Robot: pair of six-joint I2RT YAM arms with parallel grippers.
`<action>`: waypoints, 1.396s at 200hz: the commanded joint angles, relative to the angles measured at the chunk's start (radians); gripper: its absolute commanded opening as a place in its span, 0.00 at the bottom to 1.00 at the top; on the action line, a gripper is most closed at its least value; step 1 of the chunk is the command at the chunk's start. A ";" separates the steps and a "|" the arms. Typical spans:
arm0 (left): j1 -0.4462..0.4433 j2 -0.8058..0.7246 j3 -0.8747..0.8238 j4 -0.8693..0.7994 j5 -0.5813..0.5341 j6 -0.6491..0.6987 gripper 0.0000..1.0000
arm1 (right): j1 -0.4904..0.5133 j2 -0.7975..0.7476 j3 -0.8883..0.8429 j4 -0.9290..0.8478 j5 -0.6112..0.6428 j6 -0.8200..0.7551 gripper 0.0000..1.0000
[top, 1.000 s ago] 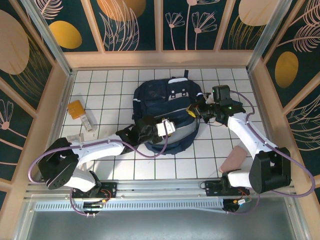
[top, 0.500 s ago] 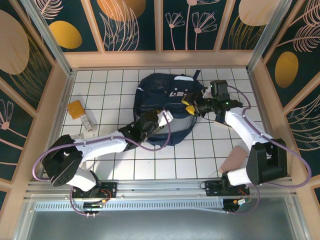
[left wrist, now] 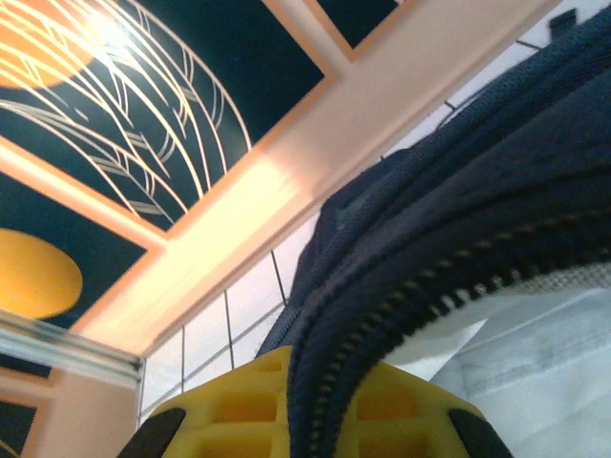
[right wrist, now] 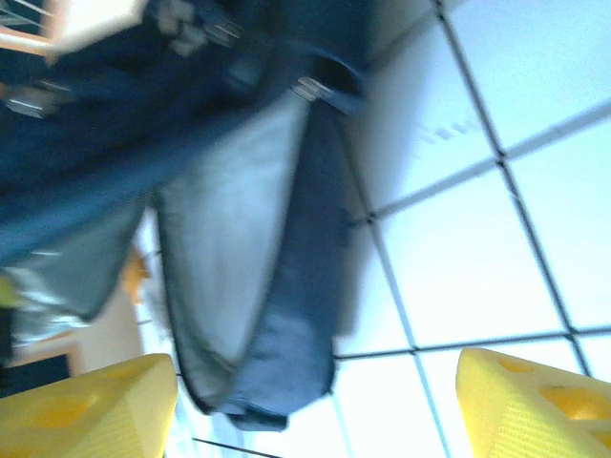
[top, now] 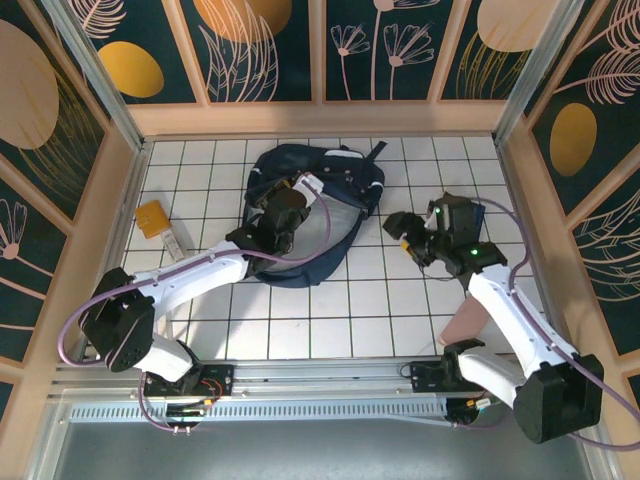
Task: Pack the student bag
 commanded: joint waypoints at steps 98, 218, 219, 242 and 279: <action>0.007 0.292 0.524 -0.234 -0.045 -0.296 0.00 | 0.751 0.181 -0.088 0.572 0.269 -0.372 0.75; 0.026 0.274 0.603 -0.381 0.258 -0.304 0.00 | 0.897 0.701 0.123 1.092 0.475 -0.651 0.99; 0.026 0.273 0.603 -0.383 0.258 -0.304 0.00 | 0.897 0.694 0.118 1.083 0.481 -0.648 0.99; 0.027 0.261 0.596 -0.394 0.271 -0.289 0.00 | 0.895 0.489 0.012 0.795 0.689 -0.494 0.99; 0.026 0.222 0.557 -0.370 0.271 -0.287 0.00 | 0.894 0.248 -0.170 0.422 0.809 -0.136 0.99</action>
